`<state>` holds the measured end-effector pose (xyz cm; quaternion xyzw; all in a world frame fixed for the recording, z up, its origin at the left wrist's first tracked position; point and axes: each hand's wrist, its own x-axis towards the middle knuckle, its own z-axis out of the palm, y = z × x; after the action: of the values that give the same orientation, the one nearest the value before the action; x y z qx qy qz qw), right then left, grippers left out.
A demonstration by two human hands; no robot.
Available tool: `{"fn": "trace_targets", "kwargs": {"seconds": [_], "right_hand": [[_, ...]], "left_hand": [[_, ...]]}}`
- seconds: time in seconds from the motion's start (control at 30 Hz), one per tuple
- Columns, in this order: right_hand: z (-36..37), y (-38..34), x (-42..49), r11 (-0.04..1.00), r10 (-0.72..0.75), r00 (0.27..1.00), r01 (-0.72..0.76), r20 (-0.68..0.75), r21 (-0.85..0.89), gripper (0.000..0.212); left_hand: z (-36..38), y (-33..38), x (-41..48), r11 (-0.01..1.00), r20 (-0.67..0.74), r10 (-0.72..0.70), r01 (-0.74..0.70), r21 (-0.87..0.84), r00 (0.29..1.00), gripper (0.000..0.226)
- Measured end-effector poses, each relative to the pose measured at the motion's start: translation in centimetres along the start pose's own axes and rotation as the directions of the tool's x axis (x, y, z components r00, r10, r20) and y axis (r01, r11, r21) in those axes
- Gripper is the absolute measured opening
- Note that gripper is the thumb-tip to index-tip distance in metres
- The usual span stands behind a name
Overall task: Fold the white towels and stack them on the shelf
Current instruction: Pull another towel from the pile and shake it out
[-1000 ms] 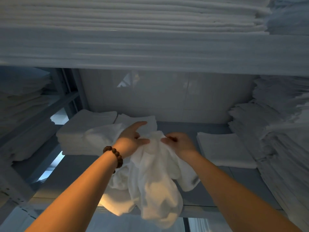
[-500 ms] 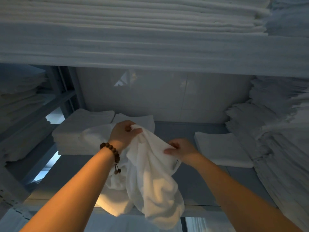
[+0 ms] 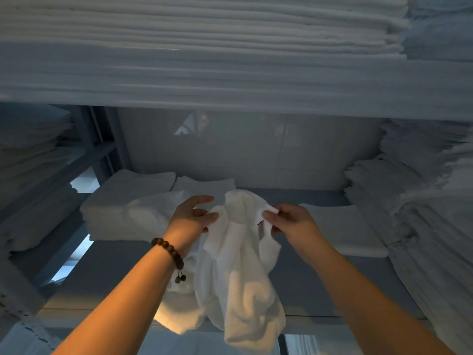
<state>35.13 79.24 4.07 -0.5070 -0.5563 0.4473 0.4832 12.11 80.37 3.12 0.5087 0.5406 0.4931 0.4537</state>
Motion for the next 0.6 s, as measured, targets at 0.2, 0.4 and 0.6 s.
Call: {"fn": "trace_targets", "kwargs": {"seconds": [0.2,0.4,0.6], "right_hand": [[4.8,-1.8,-2.2,0.97,-0.164,0.985,0.17,0.049,-0.175,0.015],[6.6,-1.1,-2.6,0.911,-0.215,0.976,0.209,0.024,-0.355,0.016],[6.2,-0.7,-2.6,0.979,-0.107,0.974,0.138,0.201,-0.148,0.014]], "left_hand": [[2.4,0.8,-2.1,0.99,-0.072,0.041,-0.05,-0.131,0.997,0.011],[2.8,1.6,-3.6,0.985,-0.003,0.129,-0.129,-0.113,0.992,0.016],[1.7,1.8,-4.0,0.975,0.14,0.172,-0.188,0.116,0.975,0.024]]}}
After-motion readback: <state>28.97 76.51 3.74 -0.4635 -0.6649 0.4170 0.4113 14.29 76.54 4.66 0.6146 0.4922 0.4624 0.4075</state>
